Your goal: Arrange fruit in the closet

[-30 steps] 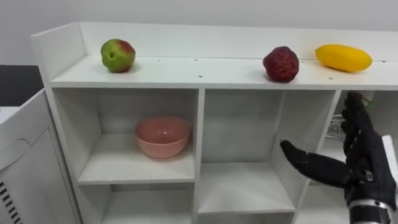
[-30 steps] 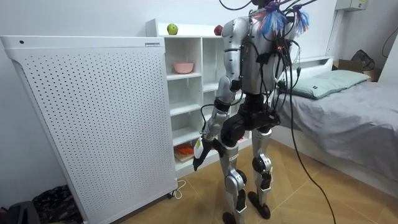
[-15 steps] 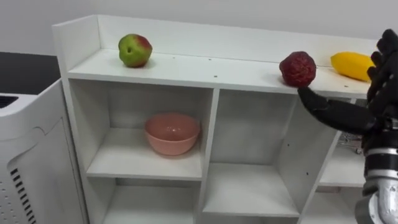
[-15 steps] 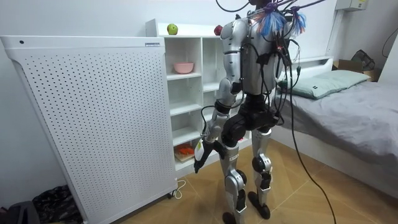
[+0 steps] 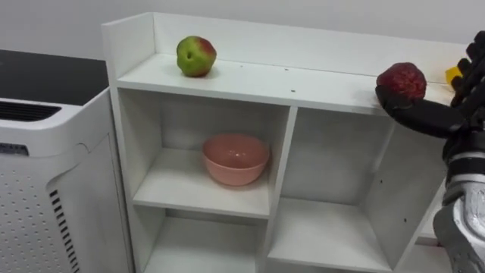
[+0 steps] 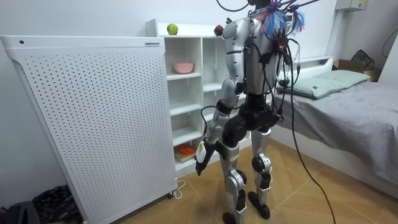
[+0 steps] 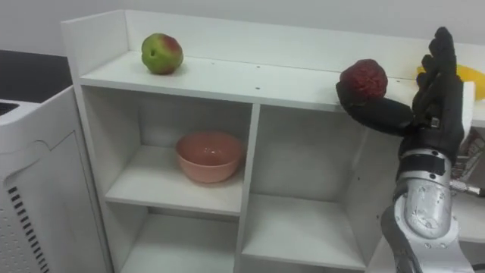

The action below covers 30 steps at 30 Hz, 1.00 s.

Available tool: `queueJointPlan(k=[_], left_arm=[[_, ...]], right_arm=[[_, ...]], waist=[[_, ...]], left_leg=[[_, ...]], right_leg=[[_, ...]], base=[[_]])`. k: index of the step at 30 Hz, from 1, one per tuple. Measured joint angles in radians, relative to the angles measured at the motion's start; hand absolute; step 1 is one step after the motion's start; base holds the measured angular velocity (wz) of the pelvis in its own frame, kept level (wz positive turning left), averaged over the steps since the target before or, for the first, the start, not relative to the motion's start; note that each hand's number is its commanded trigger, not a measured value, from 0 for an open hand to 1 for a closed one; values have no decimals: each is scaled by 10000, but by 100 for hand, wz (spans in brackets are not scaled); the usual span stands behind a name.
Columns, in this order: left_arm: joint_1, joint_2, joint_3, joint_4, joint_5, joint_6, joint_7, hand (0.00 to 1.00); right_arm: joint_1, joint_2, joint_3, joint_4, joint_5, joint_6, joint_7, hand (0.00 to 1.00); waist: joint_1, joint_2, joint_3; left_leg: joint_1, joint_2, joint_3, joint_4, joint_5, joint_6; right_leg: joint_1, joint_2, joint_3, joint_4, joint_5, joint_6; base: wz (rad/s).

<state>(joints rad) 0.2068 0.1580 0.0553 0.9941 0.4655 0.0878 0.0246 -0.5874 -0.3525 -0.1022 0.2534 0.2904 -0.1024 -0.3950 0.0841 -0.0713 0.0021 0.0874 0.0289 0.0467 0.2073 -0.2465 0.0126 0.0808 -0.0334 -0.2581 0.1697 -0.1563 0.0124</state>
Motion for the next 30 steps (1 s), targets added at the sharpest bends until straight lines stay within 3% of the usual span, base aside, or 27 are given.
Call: queueJointPlan(k=[6, 11, 12, 14, 30], left_arm=[[-615, 337, 0, -538, -401, 176, -381, 0], [-1020, 354, -3, -540, -438, 215, -569, 0], [-1057, 338, -6, -540, -438, 222, -579, 0], [-1068, 334, -11, -540, -451, 227, -579, 0], [-1452, 372, -13, -534, -1539, 297, -850, 0]], right_arm=[[-35, -98, 18, 138, 15, 192, 288, 0], [-38, -142, 46, 107, -99, 375, 500, 1], [-38, -164, 71, 90, -140, 397, 507, 58], [-41, -186, 115, 81, -227, 397, 557, 100], [-621, -504, 398, 846, -263, 601, 1363, 100]], waist=[[-39, 65, -19], [-67, 97, -41], [-69, 95, -41], [-97, 90, -45], [-238, 83, -45]], left_leg=[[-264, -29, -138, 236, 8, 2], [-266, -32, -194, 127, 26, -15], [-265, -33, -194, 114, 26, -15], [-265, -35, -193, 101, 27, -15], [-223, -42, -175, 137, 75, -27]], right_leg=[[-88, -30, -123, 17, 10, -15], [-90, -30, -163, 35, 11, -17], [-97, -29, -161, 35, 11, -17], [-109, -29, -159, 34, 11, -17], [-109, -11, 82, 20, 13, -21]], base=[[7], [1], [0], [0], [0]])
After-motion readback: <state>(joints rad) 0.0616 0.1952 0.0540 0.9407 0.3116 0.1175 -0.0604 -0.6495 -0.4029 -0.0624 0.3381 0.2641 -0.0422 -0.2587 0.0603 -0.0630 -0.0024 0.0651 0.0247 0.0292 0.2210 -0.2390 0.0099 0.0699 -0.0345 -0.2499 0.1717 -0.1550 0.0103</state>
